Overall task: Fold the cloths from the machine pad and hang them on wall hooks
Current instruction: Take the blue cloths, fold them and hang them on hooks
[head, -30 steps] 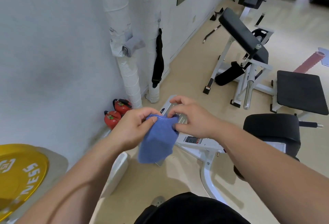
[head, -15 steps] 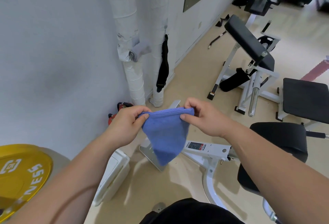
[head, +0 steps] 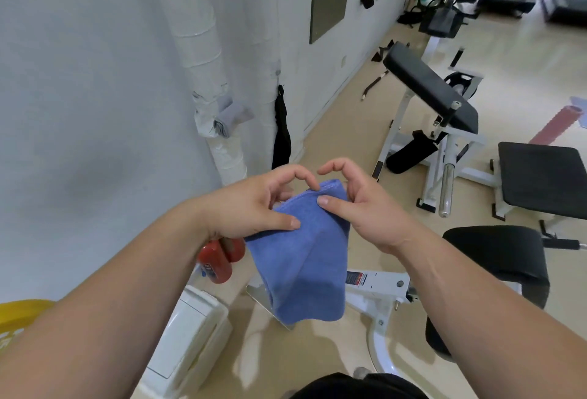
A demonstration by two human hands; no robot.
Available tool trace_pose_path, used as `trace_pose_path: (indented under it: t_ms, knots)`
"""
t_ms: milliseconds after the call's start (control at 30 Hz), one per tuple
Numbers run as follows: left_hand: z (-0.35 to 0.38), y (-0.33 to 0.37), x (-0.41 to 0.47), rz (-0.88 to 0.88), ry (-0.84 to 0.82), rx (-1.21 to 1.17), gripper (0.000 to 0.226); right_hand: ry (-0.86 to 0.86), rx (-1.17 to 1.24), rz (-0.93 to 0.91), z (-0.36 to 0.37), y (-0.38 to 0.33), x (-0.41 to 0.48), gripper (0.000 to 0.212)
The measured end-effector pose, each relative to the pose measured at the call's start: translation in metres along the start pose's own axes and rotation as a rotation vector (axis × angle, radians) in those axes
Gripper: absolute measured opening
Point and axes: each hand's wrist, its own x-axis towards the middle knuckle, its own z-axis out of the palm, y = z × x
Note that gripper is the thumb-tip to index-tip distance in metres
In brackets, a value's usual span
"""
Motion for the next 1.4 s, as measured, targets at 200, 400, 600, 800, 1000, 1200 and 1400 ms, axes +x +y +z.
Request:
trace_pose_path:
  t_ms: [200,400,600,800,1000,1200,1400]
  knots:
    - [0.01,0.01,0.049,-0.115,0.166,0.156,0.038,0.202,0.145,0.044,-0.048,0.025,0.015,0.026]
    - [0.02,0.021,0.105,-0.251,0.396,0.157,0.056,0.01,0.144,0.007,-0.113,0.048,0.032,0.022]
    - [0.024,0.044,0.165,-0.238,0.575,0.125,0.059,-0.241,-0.09,-0.019,-0.181,0.06,0.069,0.023]
    - [0.02,0.05,0.2,-0.19,0.846,0.066,0.057,-0.372,-0.38,0.013,-0.225,0.1,0.113,0.041]
    - [0.02,0.021,0.2,-0.341,0.896,0.212,0.058,-0.414,-0.483,0.154,-0.255,0.143,0.107,0.055]
    - [0.022,-0.013,0.198,-0.447,0.953,0.185,0.06,-0.381,-0.343,0.301,-0.277,0.162,0.09,0.052]
    - [0.036,-0.035,0.198,-0.47,1.013,0.011,0.054,-0.128,-0.022,0.432,-0.302,0.16,0.081,0.039]
